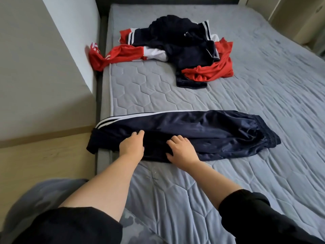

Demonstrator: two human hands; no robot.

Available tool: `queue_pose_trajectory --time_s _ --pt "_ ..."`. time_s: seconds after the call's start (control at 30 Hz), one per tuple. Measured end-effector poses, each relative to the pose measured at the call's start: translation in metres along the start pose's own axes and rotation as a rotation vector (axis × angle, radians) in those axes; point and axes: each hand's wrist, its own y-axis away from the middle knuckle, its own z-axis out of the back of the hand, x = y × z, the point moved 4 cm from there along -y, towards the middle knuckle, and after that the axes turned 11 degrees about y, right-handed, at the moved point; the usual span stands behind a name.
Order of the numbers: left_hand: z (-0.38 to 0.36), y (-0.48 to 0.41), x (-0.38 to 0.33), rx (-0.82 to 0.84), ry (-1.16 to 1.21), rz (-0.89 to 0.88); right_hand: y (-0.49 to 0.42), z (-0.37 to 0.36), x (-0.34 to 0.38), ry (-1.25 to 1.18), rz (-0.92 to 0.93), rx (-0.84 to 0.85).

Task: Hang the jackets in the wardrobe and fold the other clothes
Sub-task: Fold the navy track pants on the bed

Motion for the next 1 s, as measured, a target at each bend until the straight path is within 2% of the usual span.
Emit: queue_pose_trajectory --time_s 0.07,0.13,0.27,0.33,0.43,0.47,0.53,0.63,0.7,0.77,0.87,1.0 --pt "0.000 -0.001 0.004 0.020 -0.038 -0.001 -0.006 -0.006 -0.003 0.069 -0.103 0.099" --pt "0.002 -0.003 0.005 0.021 -0.081 -0.038 -0.010 -0.003 -0.008 0.059 -0.162 0.126" --pt "0.012 -0.008 0.006 0.033 -0.115 -0.107 -0.008 0.011 -0.019 -0.111 -0.137 0.011" --pt "0.014 -0.010 0.008 0.128 -0.093 -0.126 -0.001 0.010 -0.024 -0.089 -0.105 0.046" --pt "0.010 -0.010 0.015 0.387 -0.008 -0.134 0.010 -0.006 -0.025 0.054 -0.022 0.316" --pt "0.010 -0.011 0.020 0.431 0.031 -0.120 0.012 -0.008 -0.024 0.046 -0.016 0.351" --pt "0.013 -0.013 0.030 0.440 0.080 -0.095 0.012 -0.005 -0.016 -0.023 -0.003 0.266" --pt "0.017 -0.013 0.041 0.445 0.061 -0.101 0.006 -0.001 0.006 -0.034 0.137 0.117" --pt "0.017 -0.012 0.046 0.487 0.024 -0.116 0.000 -0.001 0.024 -0.023 0.210 0.120" --pt "0.019 -0.009 0.051 0.478 -0.063 -0.157 -0.008 -0.001 0.040 0.029 0.248 0.113" --pt "0.023 -0.007 0.059 0.357 -0.269 -0.219 -0.021 0.000 0.066 0.171 0.313 0.078" --pt "0.029 -0.007 0.075 0.194 -0.428 -0.212 -0.036 -0.013 0.084 0.195 0.224 0.326"
